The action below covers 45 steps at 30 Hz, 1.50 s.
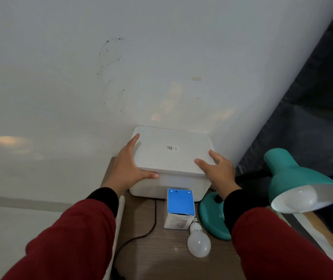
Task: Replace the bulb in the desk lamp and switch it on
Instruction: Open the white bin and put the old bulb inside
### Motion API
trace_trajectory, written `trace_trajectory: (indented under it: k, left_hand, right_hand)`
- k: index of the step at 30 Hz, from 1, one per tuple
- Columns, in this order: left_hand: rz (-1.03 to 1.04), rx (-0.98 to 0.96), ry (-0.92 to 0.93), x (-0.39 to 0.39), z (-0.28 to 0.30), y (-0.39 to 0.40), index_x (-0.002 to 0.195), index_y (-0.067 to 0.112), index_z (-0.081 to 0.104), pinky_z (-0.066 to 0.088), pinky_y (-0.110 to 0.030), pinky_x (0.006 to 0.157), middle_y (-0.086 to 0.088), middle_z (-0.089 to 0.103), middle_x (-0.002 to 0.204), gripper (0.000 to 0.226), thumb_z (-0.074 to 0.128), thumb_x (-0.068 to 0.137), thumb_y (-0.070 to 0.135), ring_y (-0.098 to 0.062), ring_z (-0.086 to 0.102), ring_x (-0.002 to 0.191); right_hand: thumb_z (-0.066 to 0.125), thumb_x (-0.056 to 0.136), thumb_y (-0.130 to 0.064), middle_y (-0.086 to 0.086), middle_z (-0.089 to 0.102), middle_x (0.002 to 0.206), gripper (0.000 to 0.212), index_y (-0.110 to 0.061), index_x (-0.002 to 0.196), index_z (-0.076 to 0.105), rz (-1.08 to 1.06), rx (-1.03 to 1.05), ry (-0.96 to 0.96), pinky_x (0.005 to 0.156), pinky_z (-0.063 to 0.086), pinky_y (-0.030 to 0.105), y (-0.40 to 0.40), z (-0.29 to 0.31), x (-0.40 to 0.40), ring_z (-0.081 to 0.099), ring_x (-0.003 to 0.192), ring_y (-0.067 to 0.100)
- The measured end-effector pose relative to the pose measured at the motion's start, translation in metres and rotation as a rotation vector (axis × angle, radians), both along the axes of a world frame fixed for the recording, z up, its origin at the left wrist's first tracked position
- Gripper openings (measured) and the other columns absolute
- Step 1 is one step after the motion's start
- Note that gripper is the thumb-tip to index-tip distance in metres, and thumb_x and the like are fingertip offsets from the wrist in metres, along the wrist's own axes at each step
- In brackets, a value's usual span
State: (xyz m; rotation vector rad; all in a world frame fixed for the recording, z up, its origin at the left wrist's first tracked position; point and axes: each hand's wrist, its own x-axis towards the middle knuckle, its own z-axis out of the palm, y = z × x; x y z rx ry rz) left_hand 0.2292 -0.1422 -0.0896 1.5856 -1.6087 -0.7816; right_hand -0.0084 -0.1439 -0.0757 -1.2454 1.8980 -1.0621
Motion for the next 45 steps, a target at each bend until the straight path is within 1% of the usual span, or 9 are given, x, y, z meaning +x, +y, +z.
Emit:
trace_trajectory:
  k: [9,14,17,24,27,31,36,40,45]
  left_hand:
    - [0.074,-0.107,0.091,-0.004,-0.009,0.004,0.147,0.029,0.017,0.029,-0.022,0.099,0.002,0.038,0.145,0.130,0.095,0.043,0.026,-0.016,0.036,0.131]
    - [0.068,-0.109,0.136,-0.005,-0.007,0.009,0.147,0.032,0.012,0.027,-0.020,0.098,0.003,0.038,0.144,0.132,0.094,0.045,0.021,-0.004,0.034,0.120]
    - [0.070,-0.097,0.164,-0.006,-0.006,0.009,0.147,0.033,0.011,0.028,-0.021,0.099,0.002,0.038,0.143,0.131,0.094,0.047,0.018,-0.010,0.036,0.124]
    - [0.073,-0.059,0.069,-0.005,-0.003,0.007,0.148,0.028,0.014,0.031,-0.035,0.109,-0.001,0.034,0.149,0.125,0.091,0.050,0.032,-0.021,0.033,0.136]
    - [0.064,-0.040,0.006,-0.005,0.002,0.004,0.147,0.019,0.022,0.027,-0.034,0.112,-0.001,0.030,0.152,0.115,0.086,0.054,0.043,-0.019,0.030,0.138]
    - [0.080,-0.003,-0.056,-0.001,0.011,0.004,0.146,0.018,0.026,0.028,-0.033,0.113,0.002,0.031,0.152,0.119,0.083,0.049,0.057,-0.017,0.031,0.138]
    - [0.095,-0.002,-0.028,-0.001,0.023,0.006,0.146,0.015,0.028,0.027,-0.034,0.114,-0.001,0.034,0.150,0.117,0.085,0.050,0.053,-0.019,0.032,0.138]
    - [0.091,-0.033,-0.070,-0.003,0.037,0.008,0.146,0.010,0.030,0.024,-0.031,0.113,-0.002,0.033,0.150,0.112,0.085,0.056,0.048,-0.019,0.030,0.139]
    - [0.108,-0.087,-0.108,-0.001,0.053,0.017,0.145,0.010,0.029,0.022,-0.029,0.114,-0.002,0.029,0.152,0.112,0.084,0.056,0.048,-0.019,0.027,0.140]
  right_hand:
    - [0.078,0.073,-0.035,0.008,0.052,0.141,0.077,-0.010,0.138,0.047,-0.025,0.041,0.083,0.110,0.039,0.036,-0.007,0.005,0.005,0.049,0.129,0.024]
    - [0.078,0.072,-0.038,0.008,0.049,0.143,0.077,-0.008,0.137,0.049,-0.010,0.104,0.169,0.110,0.034,0.029,-0.011,0.017,0.004,0.046,0.133,0.023]
    - [0.077,0.074,-0.039,0.007,0.050,0.143,0.075,-0.007,0.136,0.050,-0.002,0.117,0.198,0.108,0.033,0.024,-0.012,0.029,0.004,0.045,0.133,0.021]
    - [0.075,0.078,-0.034,0.007,0.047,0.145,0.075,-0.008,0.141,0.043,0.001,0.059,0.132,0.112,0.031,0.027,-0.002,0.030,0.003,0.043,0.135,0.022]
    - [0.074,0.079,-0.033,0.007,0.044,0.148,0.077,-0.008,0.143,0.040,0.004,0.034,0.075,0.113,0.031,0.027,0.000,0.030,0.001,0.041,0.136,0.021]
    - [0.073,0.080,-0.033,0.006,0.045,0.146,0.075,-0.009,0.143,0.040,-0.009,0.008,0.038,0.110,0.031,0.026,0.003,0.029,0.003,0.042,0.135,0.021]
    - [0.075,0.077,-0.037,0.006,0.053,0.140,0.077,-0.012,0.142,0.042,-0.028,-0.022,0.008,0.107,0.043,0.038,0.001,0.036,0.005,0.055,0.118,0.020]
    - [0.071,0.082,-0.033,0.005,0.048,0.143,0.072,-0.010,0.143,0.040,-0.013,-0.051,0.026,0.111,0.035,0.028,0.002,0.045,0.005,0.046,0.131,0.021]
    - [0.071,0.083,-0.033,0.006,0.047,0.144,0.072,-0.009,0.143,0.040,-0.007,-0.101,0.024,0.112,0.033,0.027,0.012,0.056,0.009,0.045,0.132,0.020]
